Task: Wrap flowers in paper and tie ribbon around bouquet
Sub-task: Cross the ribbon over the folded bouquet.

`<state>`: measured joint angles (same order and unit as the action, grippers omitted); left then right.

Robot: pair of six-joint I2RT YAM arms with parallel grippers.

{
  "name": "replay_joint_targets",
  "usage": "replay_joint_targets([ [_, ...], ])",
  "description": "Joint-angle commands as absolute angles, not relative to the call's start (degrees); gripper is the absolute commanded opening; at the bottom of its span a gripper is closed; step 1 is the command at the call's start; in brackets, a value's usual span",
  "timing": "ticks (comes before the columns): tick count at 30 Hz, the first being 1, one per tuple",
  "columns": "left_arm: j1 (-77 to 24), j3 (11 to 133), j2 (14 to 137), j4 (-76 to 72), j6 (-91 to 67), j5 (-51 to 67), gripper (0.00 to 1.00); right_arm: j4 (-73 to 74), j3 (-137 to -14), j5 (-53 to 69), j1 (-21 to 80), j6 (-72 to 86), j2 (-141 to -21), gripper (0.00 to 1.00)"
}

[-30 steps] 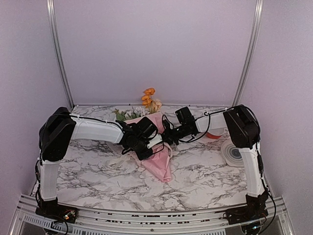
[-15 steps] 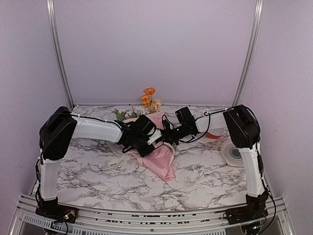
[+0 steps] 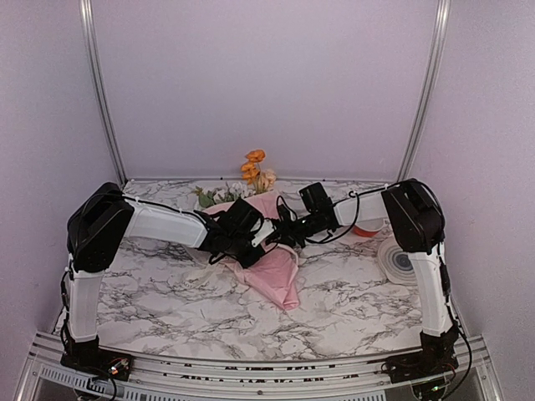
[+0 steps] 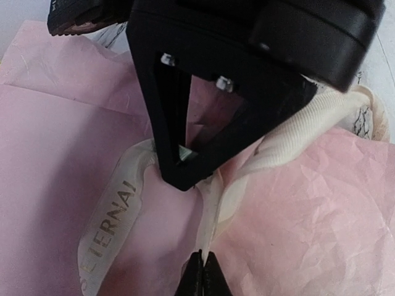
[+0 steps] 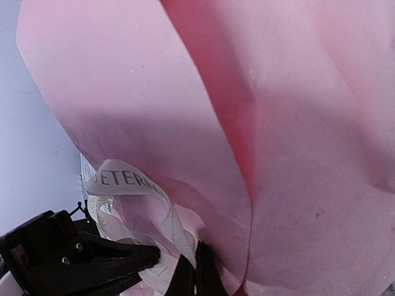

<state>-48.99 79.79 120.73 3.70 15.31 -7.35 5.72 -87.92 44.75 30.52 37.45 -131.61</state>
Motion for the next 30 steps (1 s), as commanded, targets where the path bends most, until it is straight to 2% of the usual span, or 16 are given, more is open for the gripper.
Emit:
replay_joint_targets([
  [1,-48.61,78.04,118.43,2.86,15.82,-10.60,0.00,9.63,-89.42,45.66,30.82,34.62,-131.44,0.00],
  [7,-47.22,75.01,112.24,-2.09,14.21,-6.77,0.00,25.43,-93.95,50.41,30.53,20.65,-132.46,0.03],
  [16,-45.35,75.62,113.23,-2.44,12.13,-1.31,0.00,37.93,-94.69,54.21,29.97,7.77,-131.86,0.22],
  [19,-45.35,75.72,113.13,-2.81,11.95,-1.40,0.00,40.44,-93.91,54.71,29.80,4.62,-130.66,0.25],
  [22,-45.35,75.61,113.18,-2.81,12.07,-0.49,0.00,39.88,-92.04,54.74,28.80,4.54,-129.04,0.25],
  [26,-45.35,75.01,112.73,-3.20,11.75,0.27,0.00,30.20,-86.47,54.32,24.89,12.08,-123.41,0.23],
  [30,-45.35,75.53,113.53,-3.54,11.54,-0.55,0.00,23.09,-85.10,48.94,23.24,16.09,-119.72,0.23],
])
